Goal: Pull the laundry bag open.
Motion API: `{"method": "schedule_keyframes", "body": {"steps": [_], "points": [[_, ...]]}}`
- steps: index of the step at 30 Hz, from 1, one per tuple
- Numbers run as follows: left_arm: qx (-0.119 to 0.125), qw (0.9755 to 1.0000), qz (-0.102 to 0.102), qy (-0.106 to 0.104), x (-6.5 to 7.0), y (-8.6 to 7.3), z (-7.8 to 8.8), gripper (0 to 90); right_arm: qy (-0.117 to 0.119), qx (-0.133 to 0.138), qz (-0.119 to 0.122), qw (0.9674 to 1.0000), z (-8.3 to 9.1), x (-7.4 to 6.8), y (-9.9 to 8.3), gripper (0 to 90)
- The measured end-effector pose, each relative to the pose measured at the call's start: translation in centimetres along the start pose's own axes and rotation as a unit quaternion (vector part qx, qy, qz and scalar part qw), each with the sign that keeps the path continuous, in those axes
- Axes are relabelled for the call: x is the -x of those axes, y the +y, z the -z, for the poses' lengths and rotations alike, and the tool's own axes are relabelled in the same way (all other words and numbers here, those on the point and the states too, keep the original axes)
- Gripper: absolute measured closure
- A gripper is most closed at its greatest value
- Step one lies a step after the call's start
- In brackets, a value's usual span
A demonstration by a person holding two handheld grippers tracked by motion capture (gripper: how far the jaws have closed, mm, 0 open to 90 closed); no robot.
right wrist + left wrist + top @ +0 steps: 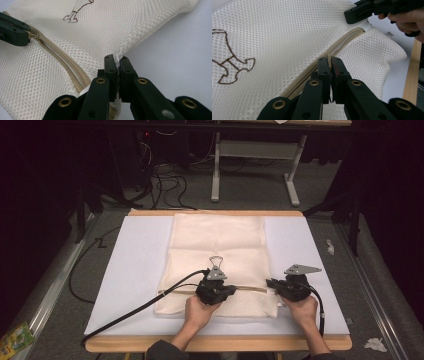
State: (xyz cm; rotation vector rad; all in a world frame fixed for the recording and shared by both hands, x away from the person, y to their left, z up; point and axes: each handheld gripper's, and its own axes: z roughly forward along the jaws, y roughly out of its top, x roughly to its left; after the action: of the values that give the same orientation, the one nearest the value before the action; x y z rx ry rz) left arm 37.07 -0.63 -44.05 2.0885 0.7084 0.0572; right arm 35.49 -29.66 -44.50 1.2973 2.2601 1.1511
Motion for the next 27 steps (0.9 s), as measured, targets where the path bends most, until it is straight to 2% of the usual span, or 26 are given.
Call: {"method": "schedule_keyframes", "body": {"steps": [3,8,11,14,17,23,26,27], "points": [[-0.003,1.0000,-0.003,0.003,-0.2,0.0,0.2,87.1,-0.002,0.001,0.004,1.0000,0.0,-0.1,0.0,88.1],[-0.001,0.9999,0.013,0.000,-0.7,-0.4,0.3,87.1,0.002,0.003,-0.005,1.0000,-0.3,0.0,-0.1,88.1],[0.001,0.9999,0.015,0.005,-0.7,-0.5,0.5,87.1,0.004,-0.001,0.005,1.0000,-0.5,-0.1,0.0,88.1],[0.005,0.9997,0.024,0.004,-1.1,-0.8,0.7,87.1,0.003,0.000,0.002,1.0000,-0.4,0.1,0.0,88.1],[-0.002,0.9998,0.021,0.003,-1.2,-0.9,0.7,87.1,0.001,-0.002,0.001,1.0000,-0.4,0.1,0.0,88.1],[0.006,0.9997,0.020,0.012,-1.3,-0.8,1.2,87.1,0.001,0.000,0.004,1.0000,-0.6,0.1,0.0,88.1],[0.001,0.9997,0.020,0.013,-1.3,-0.9,1.4,87.1,-0.001,-0.002,-0.003,1.0000,-0.5,0.1,0.0,88.1],[0.001,0.9997,0.019,0.016,-1.3,-0.8,1.5,87.1,0.000,0.000,0.001,1.0000,-0.5,0.1,0.0,88.1]]}}
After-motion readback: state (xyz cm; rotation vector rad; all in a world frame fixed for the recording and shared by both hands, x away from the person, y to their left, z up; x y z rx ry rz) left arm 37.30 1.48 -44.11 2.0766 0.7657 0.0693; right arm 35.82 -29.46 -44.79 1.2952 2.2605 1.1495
